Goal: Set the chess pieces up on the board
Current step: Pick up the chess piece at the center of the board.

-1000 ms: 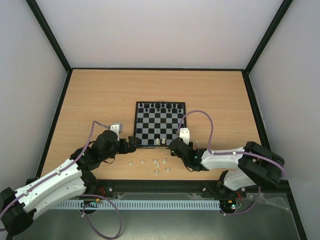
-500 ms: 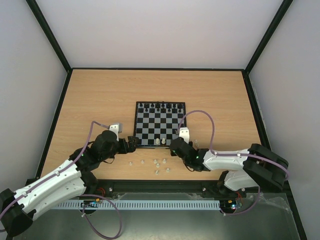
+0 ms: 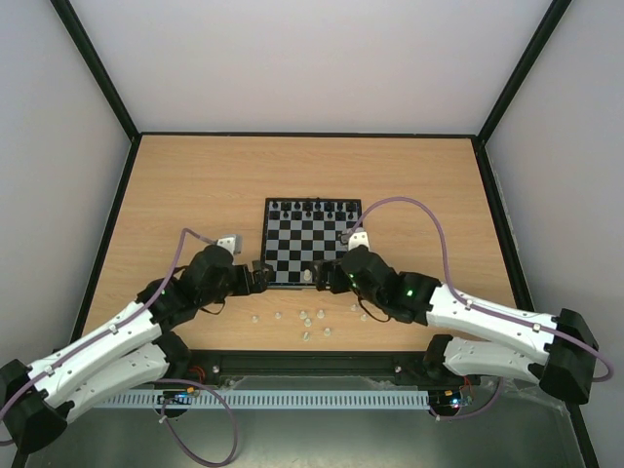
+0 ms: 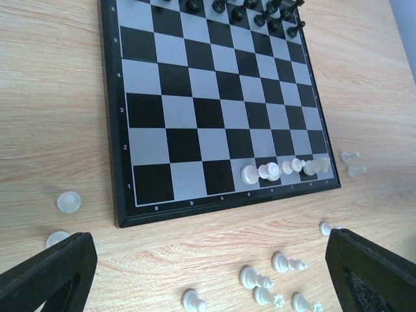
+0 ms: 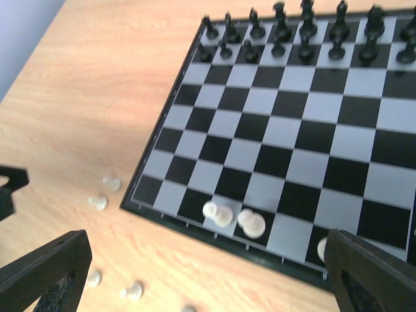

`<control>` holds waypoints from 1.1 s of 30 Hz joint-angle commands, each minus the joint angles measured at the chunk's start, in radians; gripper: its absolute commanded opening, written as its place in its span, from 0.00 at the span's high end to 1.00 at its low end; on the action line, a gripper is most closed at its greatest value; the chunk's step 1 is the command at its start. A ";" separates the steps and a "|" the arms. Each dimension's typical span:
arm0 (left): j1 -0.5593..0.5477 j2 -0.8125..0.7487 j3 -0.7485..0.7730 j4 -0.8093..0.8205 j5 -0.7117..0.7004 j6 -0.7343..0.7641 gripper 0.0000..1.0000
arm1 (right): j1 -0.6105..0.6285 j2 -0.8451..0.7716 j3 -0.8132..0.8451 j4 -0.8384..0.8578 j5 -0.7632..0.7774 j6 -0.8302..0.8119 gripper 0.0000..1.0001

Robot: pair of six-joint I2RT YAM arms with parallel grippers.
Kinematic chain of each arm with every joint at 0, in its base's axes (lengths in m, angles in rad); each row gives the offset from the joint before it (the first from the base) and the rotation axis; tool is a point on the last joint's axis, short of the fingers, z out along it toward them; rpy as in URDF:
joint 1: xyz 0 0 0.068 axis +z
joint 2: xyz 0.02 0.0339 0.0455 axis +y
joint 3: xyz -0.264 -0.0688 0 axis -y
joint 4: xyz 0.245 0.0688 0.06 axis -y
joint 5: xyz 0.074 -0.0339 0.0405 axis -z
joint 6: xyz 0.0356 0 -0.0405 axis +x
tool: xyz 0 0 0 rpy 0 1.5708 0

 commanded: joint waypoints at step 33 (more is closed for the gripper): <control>-0.478 0.428 0.262 -0.284 -0.051 -0.259 0.01 | -0.081 -0.140 0.091 -0.375 -0.183 -0.061 0.15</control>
